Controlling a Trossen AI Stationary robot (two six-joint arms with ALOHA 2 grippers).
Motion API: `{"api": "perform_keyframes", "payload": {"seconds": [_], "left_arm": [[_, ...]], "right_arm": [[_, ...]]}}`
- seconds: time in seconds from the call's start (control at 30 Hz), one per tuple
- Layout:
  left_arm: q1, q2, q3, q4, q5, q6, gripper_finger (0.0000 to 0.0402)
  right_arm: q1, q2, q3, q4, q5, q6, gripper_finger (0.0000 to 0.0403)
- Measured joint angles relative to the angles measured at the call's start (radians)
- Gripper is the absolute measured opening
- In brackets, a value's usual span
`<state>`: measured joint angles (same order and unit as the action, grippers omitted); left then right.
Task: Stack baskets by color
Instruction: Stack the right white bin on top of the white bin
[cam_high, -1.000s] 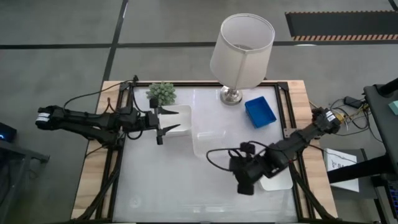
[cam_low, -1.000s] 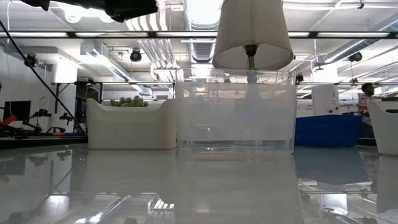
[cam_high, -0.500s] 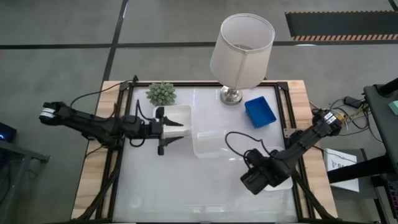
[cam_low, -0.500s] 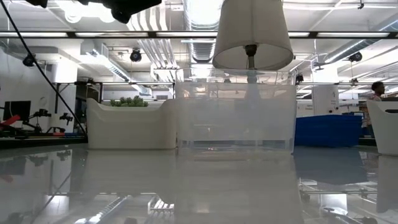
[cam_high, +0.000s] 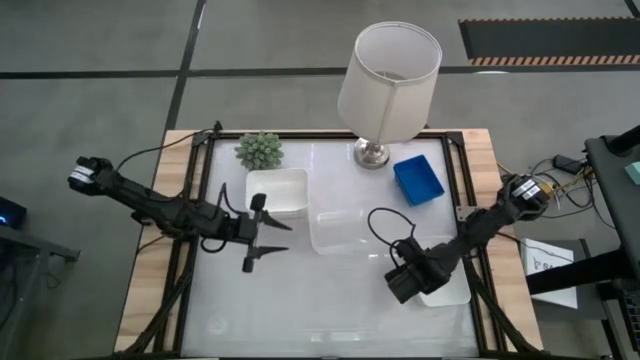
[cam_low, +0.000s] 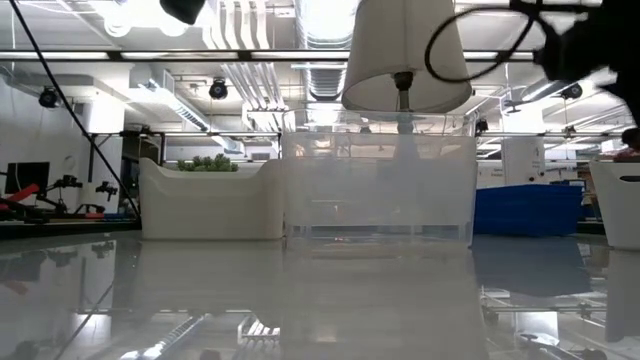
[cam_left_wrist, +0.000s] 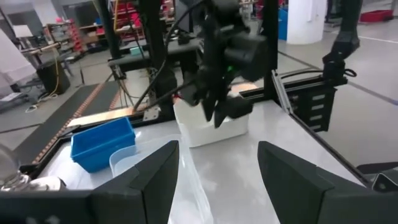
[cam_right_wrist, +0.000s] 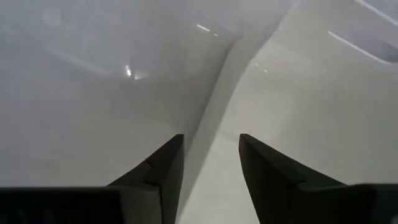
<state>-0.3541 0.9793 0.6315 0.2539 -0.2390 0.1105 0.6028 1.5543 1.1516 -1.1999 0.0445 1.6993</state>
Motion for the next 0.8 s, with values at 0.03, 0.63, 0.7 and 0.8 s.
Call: {"api": "perform_keyframes", "payload": {"seconds": [0.03, 0.63, 0.7, 0.8], "left_arm": [[-0.003, -0.002, 0.0, 0.0, 0.0, 0.0, 0.0203], [-0.008, -0.007, 0.0, 0.0, -0.001, 0.01, 0.0203], [-0.008, -0.007, 0.0, 0.0, -0.001, 0.012, 0.0203], [-0.008, -0.011, 0.0, -0.001, -0.001, 0.034, 0.0203]], "right_arm": [[-0.004, 0.0, -0.023, 0.028, 0.0, -0.002, 0.0144], [-0.019, 0.001, -0.099, 0.167, 0.008, 0.029, 0.0012], [-0.019, 0.001, -0.079, 0.153, 0.011, 0.027, 0.001], [-0.018, 0.002, -0.036, 0.102, 0.011, 0.028, 0.0009]]}}
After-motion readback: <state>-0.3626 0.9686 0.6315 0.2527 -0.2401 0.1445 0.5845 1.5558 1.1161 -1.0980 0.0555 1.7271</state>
